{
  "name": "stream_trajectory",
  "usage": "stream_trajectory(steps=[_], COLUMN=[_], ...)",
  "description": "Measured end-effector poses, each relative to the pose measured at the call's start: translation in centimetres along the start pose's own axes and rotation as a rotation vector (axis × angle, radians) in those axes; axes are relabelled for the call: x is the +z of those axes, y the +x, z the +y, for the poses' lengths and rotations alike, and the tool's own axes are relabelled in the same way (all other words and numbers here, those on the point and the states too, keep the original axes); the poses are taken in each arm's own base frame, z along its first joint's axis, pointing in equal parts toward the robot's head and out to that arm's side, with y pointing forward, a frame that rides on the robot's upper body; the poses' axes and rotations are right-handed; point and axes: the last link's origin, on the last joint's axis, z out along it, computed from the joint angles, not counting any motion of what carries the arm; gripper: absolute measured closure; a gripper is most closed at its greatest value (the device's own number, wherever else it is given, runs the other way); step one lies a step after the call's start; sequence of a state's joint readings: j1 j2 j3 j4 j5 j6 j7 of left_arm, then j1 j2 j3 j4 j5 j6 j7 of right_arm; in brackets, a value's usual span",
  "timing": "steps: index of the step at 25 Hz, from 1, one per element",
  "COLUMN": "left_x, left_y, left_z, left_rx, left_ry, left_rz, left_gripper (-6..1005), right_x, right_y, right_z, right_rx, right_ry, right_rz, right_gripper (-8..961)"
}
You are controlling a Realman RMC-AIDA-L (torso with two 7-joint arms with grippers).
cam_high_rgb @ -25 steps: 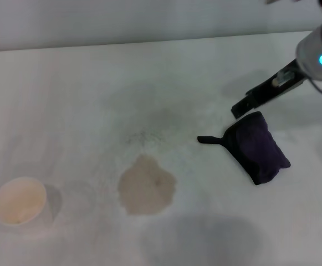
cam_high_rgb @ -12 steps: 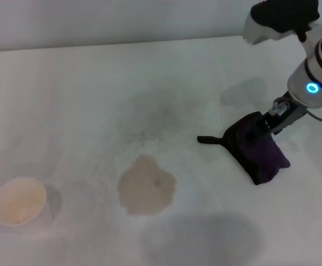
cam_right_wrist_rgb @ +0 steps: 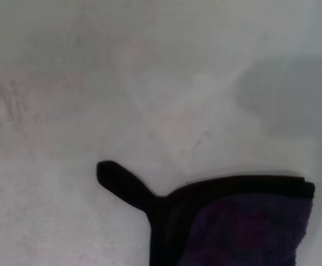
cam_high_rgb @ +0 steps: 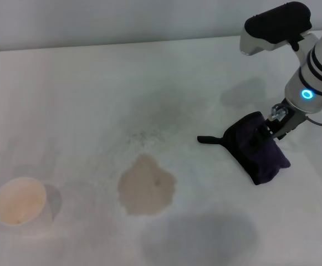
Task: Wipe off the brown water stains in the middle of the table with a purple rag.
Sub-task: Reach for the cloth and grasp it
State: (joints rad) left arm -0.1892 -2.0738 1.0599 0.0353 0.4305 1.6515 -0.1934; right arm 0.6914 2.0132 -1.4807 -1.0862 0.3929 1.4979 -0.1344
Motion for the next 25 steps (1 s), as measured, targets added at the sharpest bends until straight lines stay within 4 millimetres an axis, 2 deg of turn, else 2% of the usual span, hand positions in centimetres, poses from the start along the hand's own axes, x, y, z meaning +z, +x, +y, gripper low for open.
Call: stream_trajectory(steps=[9, 15, 25], left_x=[0.1, 0.2, 0.2], left_y=[0.0, 0.0, 0.0], left_z=[0.0, 0.0, -0.1], left_rx=[0.008, 0.009, 0.011], left_ry=[0.001, 0.001, 0.001], left_rz=[0.003, 0.004, 0.004], left_gripper=[106, 106, 107], right_x=[0.9, 1.4, 1.4], right_y=[-0.2, -0.3, -0.5], right_z=[0.4, 0.7, 1.3], right_rx=[-0.012, -0.02, -0.051], right_ry=[0.002, 0.015, 0.03], right_rz=[0.026, 0.048, 0.041], right_gripper=[235, 475, 517])
